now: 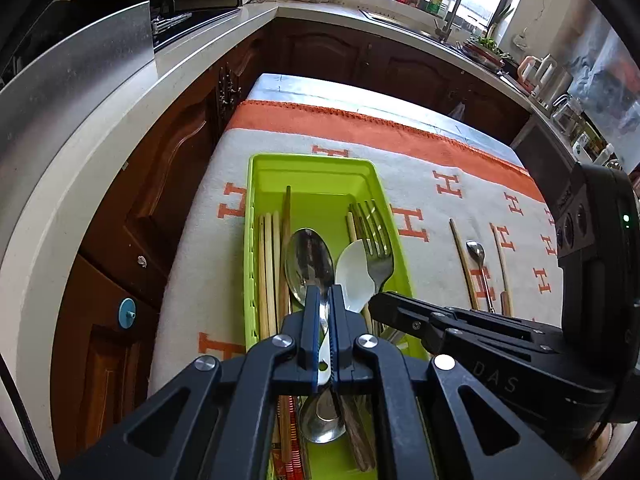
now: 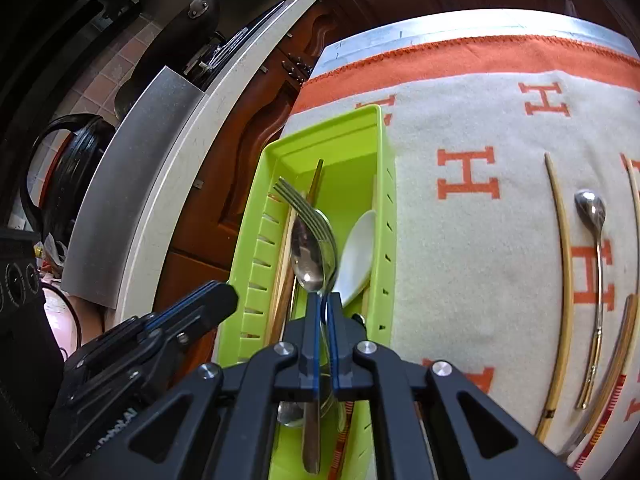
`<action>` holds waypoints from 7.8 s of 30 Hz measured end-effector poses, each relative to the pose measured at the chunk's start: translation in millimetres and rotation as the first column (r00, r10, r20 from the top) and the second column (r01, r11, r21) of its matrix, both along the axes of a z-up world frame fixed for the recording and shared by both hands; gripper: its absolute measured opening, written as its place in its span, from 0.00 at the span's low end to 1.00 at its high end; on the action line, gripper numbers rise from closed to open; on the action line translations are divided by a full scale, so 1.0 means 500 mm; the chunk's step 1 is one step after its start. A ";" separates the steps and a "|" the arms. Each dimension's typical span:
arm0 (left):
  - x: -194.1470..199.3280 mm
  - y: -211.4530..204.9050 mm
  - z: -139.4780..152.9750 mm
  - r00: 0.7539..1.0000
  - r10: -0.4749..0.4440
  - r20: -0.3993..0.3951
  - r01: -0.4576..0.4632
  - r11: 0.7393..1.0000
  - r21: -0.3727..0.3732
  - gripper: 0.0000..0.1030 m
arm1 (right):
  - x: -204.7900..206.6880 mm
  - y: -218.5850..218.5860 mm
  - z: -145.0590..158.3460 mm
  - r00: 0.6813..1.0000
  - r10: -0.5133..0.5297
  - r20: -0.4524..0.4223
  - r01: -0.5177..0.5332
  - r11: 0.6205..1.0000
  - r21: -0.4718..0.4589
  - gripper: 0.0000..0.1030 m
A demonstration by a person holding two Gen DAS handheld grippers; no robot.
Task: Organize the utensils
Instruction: 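Lower both utensils into the green tray and open both tools, then move both open tools back over the remaining chopsticks and spoon, then grasp a red-tipped white chopstick with the right tool while the left tool grasps a wooden chopstick, then carry both chopsticks into the green tray and open both tools, then move both open tools back to the last spoon and wooden utensil, then grasp the gold-handled spoon with the left tool while the right tool grasps a wooden-handled spoon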
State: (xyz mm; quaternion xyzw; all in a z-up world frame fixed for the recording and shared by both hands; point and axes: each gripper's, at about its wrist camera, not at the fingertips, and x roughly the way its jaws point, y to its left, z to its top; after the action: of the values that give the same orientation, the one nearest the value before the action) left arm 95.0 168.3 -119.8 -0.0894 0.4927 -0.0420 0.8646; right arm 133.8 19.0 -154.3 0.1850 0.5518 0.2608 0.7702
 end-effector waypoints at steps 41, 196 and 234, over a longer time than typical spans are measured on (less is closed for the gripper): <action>-0.089 -0.229 0.026 0.990 -0.130 0.057 0.128 0.991 0.040 0.62 | -0.113 -0.292 0.054 0.980 -0.121 0.160 0.148 0.975 -0.166 0.05; -0.120 -0.169 0.048 0.995 -0.083 0.062 0.082 0.997 0.013 0.62 | -0.147 -0.305 0.056 0.973 -0.211 0.097 0.224 0.962 -0.157 0.10; 0.184 -0.428 -0.138 0.969 -0.196 -0.152 0.200 0.980 0.010 0.31 | -0.077 -0.471 -0.079 0.963 -0.269 -0.018 0.267 0.962 -0.063 0.10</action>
State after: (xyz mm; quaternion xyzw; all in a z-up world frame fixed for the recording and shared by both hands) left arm 187.2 -45.8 -188.9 -0.0319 0.5635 -0.1152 0.8174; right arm 95.2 -216.6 -193.6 0.2382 0.5393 0.1352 0.7963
